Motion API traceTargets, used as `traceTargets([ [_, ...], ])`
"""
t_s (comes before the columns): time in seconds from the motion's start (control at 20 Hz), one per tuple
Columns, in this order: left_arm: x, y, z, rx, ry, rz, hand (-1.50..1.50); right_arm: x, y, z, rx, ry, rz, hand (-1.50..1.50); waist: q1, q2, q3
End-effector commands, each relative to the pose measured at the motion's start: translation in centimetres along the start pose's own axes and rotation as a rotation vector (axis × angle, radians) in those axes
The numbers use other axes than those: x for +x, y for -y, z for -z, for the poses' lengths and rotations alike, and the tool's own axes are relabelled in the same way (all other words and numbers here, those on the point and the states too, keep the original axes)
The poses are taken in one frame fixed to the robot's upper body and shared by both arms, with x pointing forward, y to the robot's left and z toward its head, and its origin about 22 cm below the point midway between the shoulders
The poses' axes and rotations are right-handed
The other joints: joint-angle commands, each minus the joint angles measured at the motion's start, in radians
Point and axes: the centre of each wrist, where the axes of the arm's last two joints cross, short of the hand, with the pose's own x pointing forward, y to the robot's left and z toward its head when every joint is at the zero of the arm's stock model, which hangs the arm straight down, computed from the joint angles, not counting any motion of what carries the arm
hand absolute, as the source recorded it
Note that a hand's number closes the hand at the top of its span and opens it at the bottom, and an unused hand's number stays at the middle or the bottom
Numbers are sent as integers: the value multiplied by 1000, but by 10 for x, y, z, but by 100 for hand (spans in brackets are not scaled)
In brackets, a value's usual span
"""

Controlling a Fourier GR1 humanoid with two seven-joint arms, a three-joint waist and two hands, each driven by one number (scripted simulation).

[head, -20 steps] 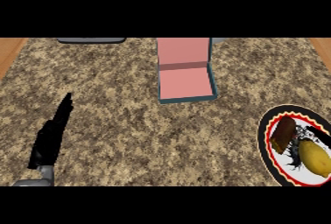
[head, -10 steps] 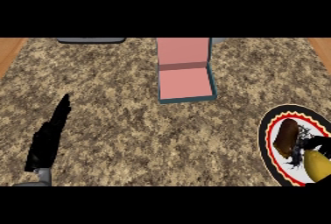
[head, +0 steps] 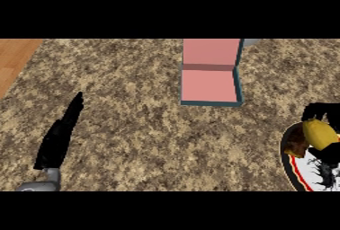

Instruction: Pick the lemon from the plate and place it in the cardboard box

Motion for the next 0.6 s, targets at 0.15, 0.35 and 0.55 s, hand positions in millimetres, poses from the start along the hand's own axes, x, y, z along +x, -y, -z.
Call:
traceTargets([
  [0.15, 13, 22, 10, -92, 58, 2, 0, 17, 71, 40, -34, 384, -160, 150, 88, 33, 7],
  [0.35, 22, 20, 17, -93, 70, -6, 0, 11, 96, 60, -116, 465, -154, 150, 87, 34, 7],
  [0.55, 19, 26, 15, -78, 63, 0, 0, 7, 120, 76, -125, 626, -29, 150, 71, 24, 5],
])
